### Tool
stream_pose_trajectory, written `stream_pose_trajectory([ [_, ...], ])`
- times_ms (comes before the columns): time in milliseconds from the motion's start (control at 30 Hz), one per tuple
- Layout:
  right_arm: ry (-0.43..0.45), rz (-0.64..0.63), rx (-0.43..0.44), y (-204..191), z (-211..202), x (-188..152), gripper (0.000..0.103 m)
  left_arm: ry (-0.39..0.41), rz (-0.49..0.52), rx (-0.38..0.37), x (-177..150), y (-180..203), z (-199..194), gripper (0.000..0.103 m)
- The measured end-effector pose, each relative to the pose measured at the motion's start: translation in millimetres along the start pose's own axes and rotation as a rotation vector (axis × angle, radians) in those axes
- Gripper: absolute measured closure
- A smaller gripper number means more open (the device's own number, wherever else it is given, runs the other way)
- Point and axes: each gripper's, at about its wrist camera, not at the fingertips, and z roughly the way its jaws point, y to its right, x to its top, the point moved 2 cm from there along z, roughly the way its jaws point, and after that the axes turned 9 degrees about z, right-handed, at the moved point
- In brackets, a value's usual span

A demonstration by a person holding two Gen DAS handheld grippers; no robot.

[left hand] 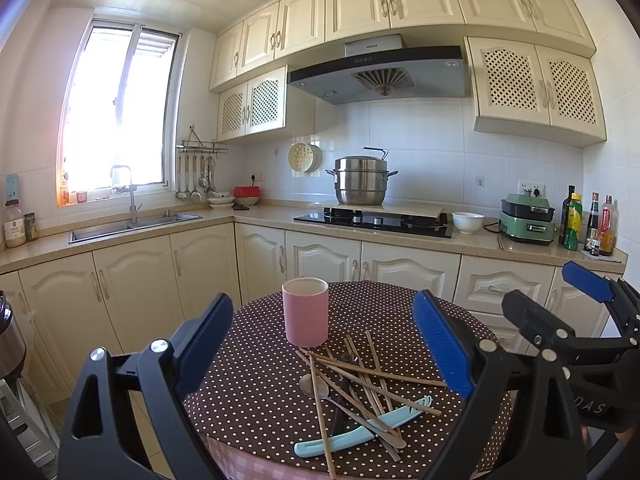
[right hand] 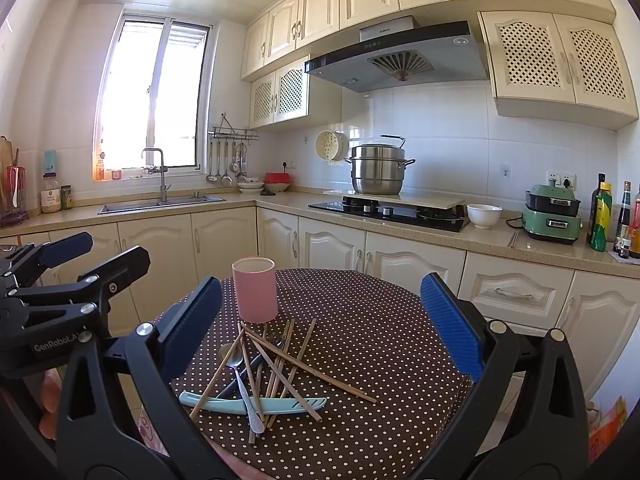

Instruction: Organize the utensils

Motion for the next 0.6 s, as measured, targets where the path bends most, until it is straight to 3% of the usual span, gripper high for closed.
stream_pose_trajectory([
  [600,-0.01,0.004,0.001,2.0,3.9,-3.4,0.006,-0.014,0.005,0.003,-1.8,3.1,5.7,0.013],
])
